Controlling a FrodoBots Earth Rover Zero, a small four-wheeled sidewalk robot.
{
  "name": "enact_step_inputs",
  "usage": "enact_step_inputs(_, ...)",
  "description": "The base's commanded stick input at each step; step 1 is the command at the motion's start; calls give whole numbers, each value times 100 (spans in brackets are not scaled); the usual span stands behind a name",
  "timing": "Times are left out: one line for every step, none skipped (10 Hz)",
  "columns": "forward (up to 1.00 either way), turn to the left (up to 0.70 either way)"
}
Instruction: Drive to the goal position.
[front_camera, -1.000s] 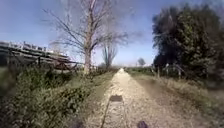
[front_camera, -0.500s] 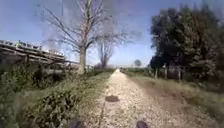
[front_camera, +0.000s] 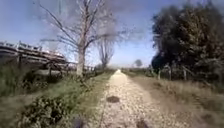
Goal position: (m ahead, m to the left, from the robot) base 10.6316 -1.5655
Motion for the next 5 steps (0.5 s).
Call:
enact_step_inputs(70, 0)
enact_step_inputs(70, 0)
enact_step_inputs(70, -4)
enact_step_inputs(70, -21)
enact_step_inputs(70, -34)
